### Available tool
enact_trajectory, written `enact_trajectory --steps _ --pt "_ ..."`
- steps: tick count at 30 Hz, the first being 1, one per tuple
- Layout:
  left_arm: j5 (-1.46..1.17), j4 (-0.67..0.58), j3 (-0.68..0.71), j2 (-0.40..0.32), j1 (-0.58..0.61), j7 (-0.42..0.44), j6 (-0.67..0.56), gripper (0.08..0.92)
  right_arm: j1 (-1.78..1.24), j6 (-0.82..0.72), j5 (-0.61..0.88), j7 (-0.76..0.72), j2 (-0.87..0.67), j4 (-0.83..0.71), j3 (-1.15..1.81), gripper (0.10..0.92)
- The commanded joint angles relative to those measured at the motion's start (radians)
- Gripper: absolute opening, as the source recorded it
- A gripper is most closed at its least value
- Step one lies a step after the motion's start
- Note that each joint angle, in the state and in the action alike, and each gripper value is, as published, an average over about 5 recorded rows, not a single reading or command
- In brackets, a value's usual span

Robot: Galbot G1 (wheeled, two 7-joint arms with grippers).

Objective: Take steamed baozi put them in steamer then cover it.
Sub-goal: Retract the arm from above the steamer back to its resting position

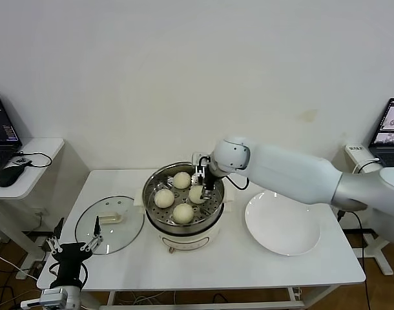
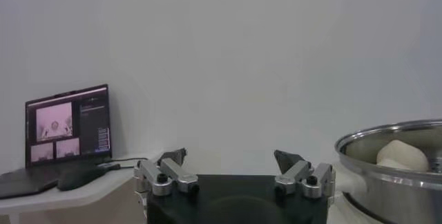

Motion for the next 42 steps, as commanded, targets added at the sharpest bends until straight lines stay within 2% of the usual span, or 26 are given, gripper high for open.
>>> enact_trajectory --steps 1,6,11,16,20,25,32,37,42 --pt "-0.001 0.007 0.003 0.001 -0.005 -0.007 0.005 0.823 -0.169 0.073 0.121 0.366 -0.223 0.217 0.270 0.822" --pt "0.007 0.020 0.009 0.001 -0.012 -0.016 0.010 0.823 -0.486 0.257 0.167 0.620 -0.355 0.349 0.529 0.823" --pt "0.032 0.041 0.012 -0.004 -0.017 -0.022 -0.004 0.823 -0.836 0.465 0.121 0.733 -0.405 0.420 0.806 0.823" --pt "0.116 0.068 0.029 -0.010 -0.025 -0.042 0.007 0.823 -1.228 0.681 0.024 0.721 -0.310 0.436 1.184 0.823" --pt "0.257 0.111 0.039 -0.005 -0.030 -0.057 0.032 0.823 -1.462 0.787 -0.067 0.669 -0.198 0.452 1.452 0.823" --pt "0.573 0.192 0.027 0.013 -0.051 -0.034 0.061 0.823 -1.639 0.834 -0.115 0.644 -0.058 0.494 1.655 0.823" --pt "1.095 0.354 -0.037 0.080 -0.079 -0.008 0.008 0.823 -1.792 0.874 -0.120 0.655 0.031 0.544 1.812 0.823" --pt "1.277 0.428 -0.016 0.121 -0.071 -0.016 -0.035 0.823 -1.852 0.881 -0.105 0.667 0.054 0.566 1.887 0.823" --pt "1.369 0.484 0.023 0.118 -0.127 -0.024 -0.054 0.823 -1.890 0.890 -0.101 0.673 0.072 0.566 1.923 0.823"
